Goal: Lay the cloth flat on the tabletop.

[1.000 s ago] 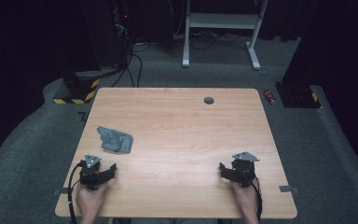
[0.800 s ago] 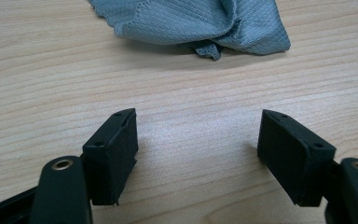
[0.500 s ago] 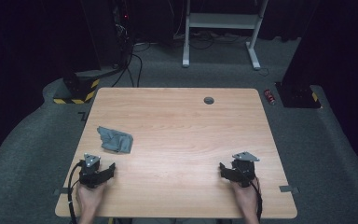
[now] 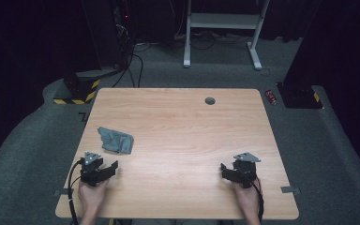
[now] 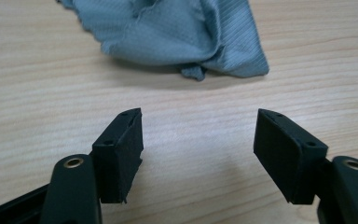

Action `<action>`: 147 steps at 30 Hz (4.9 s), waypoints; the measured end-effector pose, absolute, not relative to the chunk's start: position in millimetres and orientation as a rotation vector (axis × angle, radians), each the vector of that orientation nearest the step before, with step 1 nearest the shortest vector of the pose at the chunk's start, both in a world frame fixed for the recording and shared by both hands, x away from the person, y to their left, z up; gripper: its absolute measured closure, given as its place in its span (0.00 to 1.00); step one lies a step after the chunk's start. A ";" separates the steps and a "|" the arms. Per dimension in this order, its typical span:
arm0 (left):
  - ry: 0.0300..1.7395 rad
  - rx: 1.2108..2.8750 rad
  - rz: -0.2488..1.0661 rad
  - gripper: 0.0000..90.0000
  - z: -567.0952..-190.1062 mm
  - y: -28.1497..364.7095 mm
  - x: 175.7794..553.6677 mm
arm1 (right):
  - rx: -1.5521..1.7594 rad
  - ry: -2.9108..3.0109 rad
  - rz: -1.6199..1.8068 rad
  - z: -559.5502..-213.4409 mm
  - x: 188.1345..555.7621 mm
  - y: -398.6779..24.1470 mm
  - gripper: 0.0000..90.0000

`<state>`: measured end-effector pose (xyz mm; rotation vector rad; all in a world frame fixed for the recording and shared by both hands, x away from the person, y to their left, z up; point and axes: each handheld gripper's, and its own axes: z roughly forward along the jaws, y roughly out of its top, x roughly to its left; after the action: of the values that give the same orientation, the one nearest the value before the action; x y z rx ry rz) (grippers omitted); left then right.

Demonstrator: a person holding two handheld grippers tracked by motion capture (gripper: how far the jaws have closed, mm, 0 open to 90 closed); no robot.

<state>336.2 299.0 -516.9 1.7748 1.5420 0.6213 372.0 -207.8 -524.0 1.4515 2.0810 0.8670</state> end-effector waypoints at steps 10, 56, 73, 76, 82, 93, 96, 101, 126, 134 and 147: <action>1.528 1.778 0.587 0.35 -512.0 287.1 357.7 | 1.452 2.081 0.867 -524.0 372.0 -207.8 0.23; 1.347 1.794 0.529 0.93 -498.9 263.5 404.8 | 1.451 2.081 0.866 -524.0 372.0 -207.7 0.23; 1.134 1.835 0.392 0.93 -471.6 200.6 414.9 | 1.446 2.081 0.866 -524.1 372.1 -207.6 0.23; 1.111 1.828 0.353 0.93 -471.0 189.6 415.3 | 1.445 2.082 0.867 -524.1 372.2 -207.6 0.23; 1.064 1.855 0.312 0.93 -474.2 168.0 415.9 | 1.444 2.082 0.867 -524.1 372.2 -207.6 0.23; 0.954 1.933 0.257 0.93 -477.1 120.7 417.4 | 1.441 2.084 0.868 -524.1 372.2 -207.5 0.23; 0.931 1.945 0.238 0.93 -479.2 110.4 418.2 | 1.441 2.084 0.868 -524.1 372.2 -207.5 0.23; 0.916 1.941 0.220 0.92 -480.7 101.6 418.4 | 1.441 2.084 0.868 -524.1 372.3 -207.5 0.23; 0.938 1.944 0.271 0.57 -482.6 96.3 405.3 | 1.448 2.084 0.867 -523.9 373.4 -206.2 0.24; 1.014 1.982 0.415 0.51 -493.0 123.3 396.5 | 1.435 2.096 0.872 -523.9 373.4 -204.7 0.24; 1.088 2.049 0.491 0.50 -513.4 137.7 396.3 | 1.277 2.266 0.949 -509.3 381.1 -177.3 0.60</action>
<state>396.3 137.7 -513.4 2.0488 1.0880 0.4915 381.1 -177.3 -509.3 1.2774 2.2660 0.9487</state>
